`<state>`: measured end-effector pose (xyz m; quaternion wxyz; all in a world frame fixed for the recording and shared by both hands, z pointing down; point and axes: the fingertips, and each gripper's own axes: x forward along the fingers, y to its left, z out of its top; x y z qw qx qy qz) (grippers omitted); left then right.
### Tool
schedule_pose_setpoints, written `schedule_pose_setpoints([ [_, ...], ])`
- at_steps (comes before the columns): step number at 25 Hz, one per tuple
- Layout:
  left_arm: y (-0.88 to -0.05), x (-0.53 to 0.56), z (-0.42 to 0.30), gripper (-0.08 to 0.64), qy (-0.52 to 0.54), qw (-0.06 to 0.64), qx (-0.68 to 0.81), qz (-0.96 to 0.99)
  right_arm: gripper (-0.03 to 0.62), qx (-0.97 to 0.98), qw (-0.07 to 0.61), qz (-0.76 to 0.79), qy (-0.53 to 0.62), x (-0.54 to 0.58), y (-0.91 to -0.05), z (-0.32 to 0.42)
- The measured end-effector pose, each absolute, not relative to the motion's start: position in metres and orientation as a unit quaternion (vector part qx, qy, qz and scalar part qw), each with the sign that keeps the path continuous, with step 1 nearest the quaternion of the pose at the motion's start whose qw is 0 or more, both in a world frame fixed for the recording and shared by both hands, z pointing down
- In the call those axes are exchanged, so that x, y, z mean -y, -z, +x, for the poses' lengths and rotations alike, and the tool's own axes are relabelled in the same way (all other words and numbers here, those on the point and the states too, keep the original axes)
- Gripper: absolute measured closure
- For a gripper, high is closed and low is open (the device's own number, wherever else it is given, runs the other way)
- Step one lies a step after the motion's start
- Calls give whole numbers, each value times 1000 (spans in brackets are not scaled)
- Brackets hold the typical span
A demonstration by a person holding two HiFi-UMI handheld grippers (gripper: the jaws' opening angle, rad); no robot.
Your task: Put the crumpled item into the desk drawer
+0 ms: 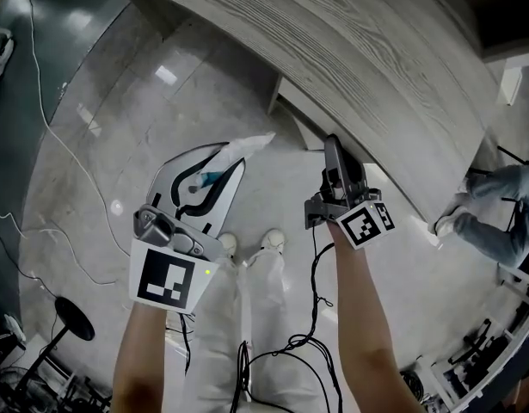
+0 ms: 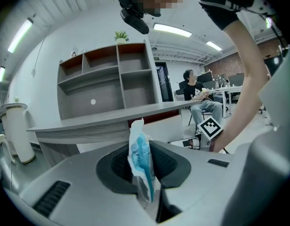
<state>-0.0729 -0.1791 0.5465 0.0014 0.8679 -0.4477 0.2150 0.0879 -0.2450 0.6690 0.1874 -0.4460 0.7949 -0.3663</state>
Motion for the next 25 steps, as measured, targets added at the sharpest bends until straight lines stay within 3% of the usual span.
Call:
schedule_pose_setpoints([
  [25,-532,161,-81,499,-216,-8,444,869,491,-836,108,-418,338,208,-667,74],
])
